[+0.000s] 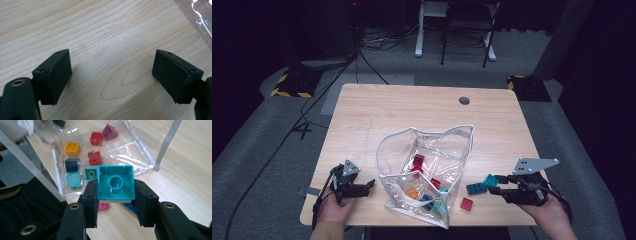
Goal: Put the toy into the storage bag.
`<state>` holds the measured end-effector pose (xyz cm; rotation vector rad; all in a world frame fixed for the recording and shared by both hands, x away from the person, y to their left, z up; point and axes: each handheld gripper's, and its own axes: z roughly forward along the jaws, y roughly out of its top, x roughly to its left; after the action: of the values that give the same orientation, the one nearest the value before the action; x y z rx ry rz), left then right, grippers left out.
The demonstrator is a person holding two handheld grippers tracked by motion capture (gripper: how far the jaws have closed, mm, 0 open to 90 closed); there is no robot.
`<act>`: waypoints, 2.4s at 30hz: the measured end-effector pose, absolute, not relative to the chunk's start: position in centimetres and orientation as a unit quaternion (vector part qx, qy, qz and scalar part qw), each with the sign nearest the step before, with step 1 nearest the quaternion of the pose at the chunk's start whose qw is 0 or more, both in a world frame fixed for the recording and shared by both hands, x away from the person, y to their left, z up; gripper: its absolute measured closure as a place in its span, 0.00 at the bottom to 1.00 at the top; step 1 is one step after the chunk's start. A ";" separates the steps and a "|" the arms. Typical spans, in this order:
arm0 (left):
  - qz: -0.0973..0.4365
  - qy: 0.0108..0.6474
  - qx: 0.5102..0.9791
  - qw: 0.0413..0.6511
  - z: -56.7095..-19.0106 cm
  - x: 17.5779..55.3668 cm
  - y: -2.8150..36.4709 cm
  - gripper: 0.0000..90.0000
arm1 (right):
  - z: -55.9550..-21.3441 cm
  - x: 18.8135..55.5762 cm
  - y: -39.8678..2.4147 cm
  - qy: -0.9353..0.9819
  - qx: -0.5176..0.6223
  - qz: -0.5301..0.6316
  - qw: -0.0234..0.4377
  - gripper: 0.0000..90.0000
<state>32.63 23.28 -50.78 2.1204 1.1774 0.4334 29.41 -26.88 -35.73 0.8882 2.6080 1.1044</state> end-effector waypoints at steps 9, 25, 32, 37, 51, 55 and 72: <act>0.163 0.451 0.812 0.333 -50.8 32.6 23.3 0.18 | -32.0 30.5 -25.9 0.879 0.270 0.381 0.100 0.65; 0.167 0.451 0.811 0.332 -50.8 32.6 23.3 0.18 | -28.3 32.5 -23.9 0.877 0.243 0.407 0.081 0.65; 0.168 0.451 0.812 0.331 -50.8 32.7 23.3 0.18 | -27.3 33.2 -22.1 0.883 0.222 0.407 0.081 0.65; 0.168 0.451 0.812 0.331 -50.8 32.7 23.3 0.18 | -27.0 34.3 -20.1 0.887 0.212 0.402 0.080 0.65; 0.168 0.454 0.809 0.333 -50.8 32.6 23.3 0.18 | -27.1 37.7 -13.8 0.909 0.184 0.367 0.064 0.65; 0.169 0.453 0.810 0.332 -50.8 32.7 23.3 0.18 | -27.5 38.5 -12.3 0.913 0.183 0.360 0.055 0.65; 0.168 0.455 0.809 0.333 -50.8 32.6 23.3 0.18 | -30.4 40.9 -6.0 0.942 0.177 0.285 0.007 0.65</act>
<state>32.65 23.29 -50.79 2.1131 1.1874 0.4386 40.94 -5.99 -30.39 0.5536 2.9460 0.8927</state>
